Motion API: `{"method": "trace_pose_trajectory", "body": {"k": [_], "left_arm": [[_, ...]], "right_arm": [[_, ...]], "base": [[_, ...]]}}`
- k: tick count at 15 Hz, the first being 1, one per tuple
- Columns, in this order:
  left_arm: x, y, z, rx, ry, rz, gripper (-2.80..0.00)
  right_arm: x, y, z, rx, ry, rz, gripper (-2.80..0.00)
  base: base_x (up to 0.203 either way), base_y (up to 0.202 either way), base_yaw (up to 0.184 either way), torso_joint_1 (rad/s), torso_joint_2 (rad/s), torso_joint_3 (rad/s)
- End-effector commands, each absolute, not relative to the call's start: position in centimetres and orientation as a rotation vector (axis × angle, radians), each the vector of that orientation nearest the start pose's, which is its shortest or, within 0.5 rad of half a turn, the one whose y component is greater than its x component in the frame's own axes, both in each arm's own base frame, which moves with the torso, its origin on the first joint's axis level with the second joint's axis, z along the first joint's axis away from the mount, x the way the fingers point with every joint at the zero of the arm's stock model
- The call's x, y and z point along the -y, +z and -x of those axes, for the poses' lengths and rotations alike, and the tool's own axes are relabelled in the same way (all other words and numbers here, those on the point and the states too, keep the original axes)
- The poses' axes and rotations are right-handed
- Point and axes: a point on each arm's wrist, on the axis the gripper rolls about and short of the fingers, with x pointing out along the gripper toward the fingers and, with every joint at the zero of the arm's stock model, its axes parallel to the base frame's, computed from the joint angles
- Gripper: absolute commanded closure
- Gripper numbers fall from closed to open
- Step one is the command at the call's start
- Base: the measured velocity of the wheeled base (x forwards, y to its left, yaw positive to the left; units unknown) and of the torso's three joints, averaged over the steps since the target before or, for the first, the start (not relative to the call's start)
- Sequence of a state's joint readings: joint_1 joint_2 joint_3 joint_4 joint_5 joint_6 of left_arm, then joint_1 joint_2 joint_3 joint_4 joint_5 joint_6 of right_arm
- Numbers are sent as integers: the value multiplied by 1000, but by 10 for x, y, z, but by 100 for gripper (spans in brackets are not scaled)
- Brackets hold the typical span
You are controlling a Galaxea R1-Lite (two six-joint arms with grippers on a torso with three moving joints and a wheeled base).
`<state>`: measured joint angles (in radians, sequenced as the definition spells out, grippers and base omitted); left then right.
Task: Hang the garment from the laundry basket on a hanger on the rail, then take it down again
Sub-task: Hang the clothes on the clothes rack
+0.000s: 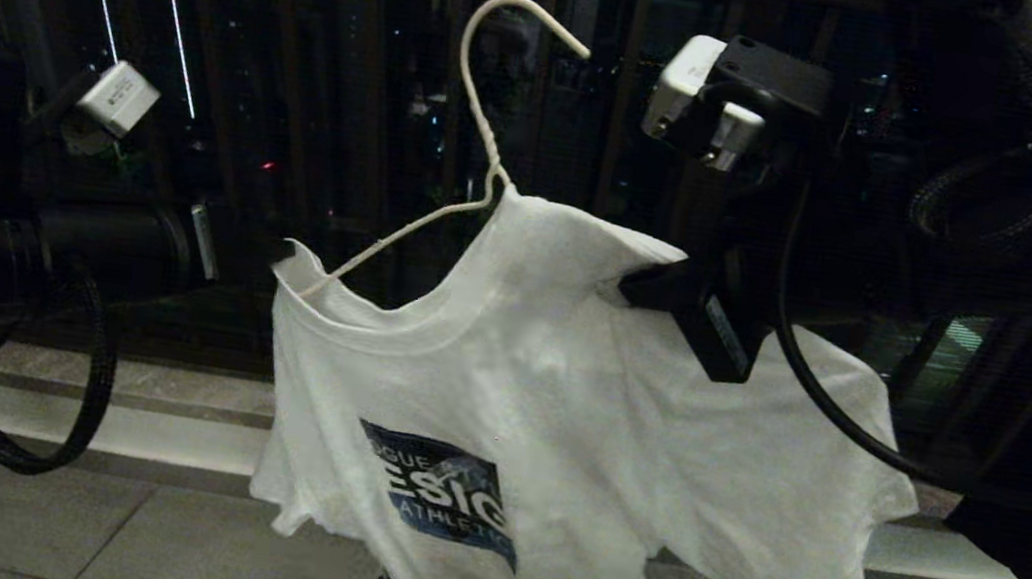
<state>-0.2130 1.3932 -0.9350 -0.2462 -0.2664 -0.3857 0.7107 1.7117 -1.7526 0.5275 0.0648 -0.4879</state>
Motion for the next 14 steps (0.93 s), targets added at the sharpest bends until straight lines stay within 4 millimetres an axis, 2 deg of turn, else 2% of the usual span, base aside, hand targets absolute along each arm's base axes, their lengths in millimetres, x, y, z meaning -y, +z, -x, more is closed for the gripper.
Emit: {"method": "trace_pose_trajectory", "body": {"k": [1,7,10,14], "left_arm": [[55,287,-221,-236,-454,383,0],[68,339,-212,-238,-526,373,0],[77,360,-212,-232,-564,366,0],[100,375,-214,-229,-655,353,0]], "right_arm": [[-216,318,-236,-314,885,626,0],[-221,328,-243,-293,818,374,0],[-226,316,-247,-279,813,286,0],[-239,307,-248,-231,842,163,0]], "base": [[0,0,0,0,0,0],[0,0,0,0,0,0],[0,0,0,0,0,0],[0,0,0,0,0,0]]}}
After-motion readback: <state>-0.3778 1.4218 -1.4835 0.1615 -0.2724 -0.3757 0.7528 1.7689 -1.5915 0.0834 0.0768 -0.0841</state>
